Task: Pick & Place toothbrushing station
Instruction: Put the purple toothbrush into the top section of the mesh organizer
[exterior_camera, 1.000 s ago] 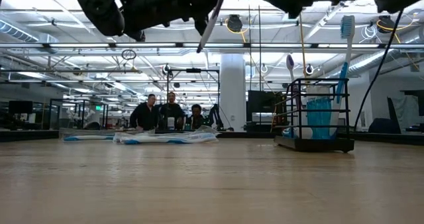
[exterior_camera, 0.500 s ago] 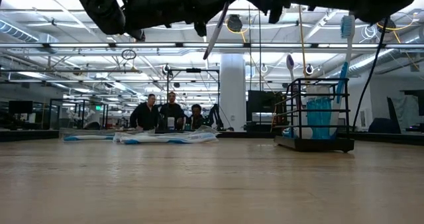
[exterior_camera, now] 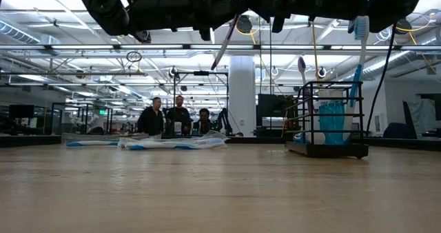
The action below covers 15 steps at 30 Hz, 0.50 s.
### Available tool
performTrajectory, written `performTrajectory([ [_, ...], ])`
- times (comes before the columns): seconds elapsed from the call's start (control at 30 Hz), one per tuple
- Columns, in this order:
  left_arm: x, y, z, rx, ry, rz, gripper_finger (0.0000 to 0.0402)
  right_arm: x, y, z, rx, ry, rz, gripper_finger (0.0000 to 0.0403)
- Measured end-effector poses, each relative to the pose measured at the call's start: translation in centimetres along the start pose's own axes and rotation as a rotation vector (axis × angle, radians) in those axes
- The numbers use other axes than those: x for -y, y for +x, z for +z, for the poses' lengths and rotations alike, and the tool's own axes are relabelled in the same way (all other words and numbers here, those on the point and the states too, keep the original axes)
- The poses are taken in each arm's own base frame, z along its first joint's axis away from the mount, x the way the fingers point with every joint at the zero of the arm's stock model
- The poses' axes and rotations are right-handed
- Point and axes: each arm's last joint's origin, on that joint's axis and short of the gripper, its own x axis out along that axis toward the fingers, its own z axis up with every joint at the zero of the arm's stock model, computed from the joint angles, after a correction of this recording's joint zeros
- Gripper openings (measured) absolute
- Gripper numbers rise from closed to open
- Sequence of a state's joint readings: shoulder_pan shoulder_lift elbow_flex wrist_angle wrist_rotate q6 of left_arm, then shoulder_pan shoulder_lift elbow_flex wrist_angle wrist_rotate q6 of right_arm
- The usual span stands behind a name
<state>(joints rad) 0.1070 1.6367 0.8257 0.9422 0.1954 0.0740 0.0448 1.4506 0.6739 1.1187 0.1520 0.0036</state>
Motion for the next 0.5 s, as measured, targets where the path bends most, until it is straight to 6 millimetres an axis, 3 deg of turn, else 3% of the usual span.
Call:
performTrajectory([
  [0.27, -0.03, -0.01, 0.18, 0.015, 0.029, 0.011, 0.0021, -0.01, 0.0, -0.07, -0.009, -0.047, -0.004, 0.0085],
  [0.5, -0.01, -0.03, 0.26, 0.025, 0.031, 0.009, 0.002, -0.01, -0.01, -0.12, -0.016, -0.068, -0.004, 0.0068],
])
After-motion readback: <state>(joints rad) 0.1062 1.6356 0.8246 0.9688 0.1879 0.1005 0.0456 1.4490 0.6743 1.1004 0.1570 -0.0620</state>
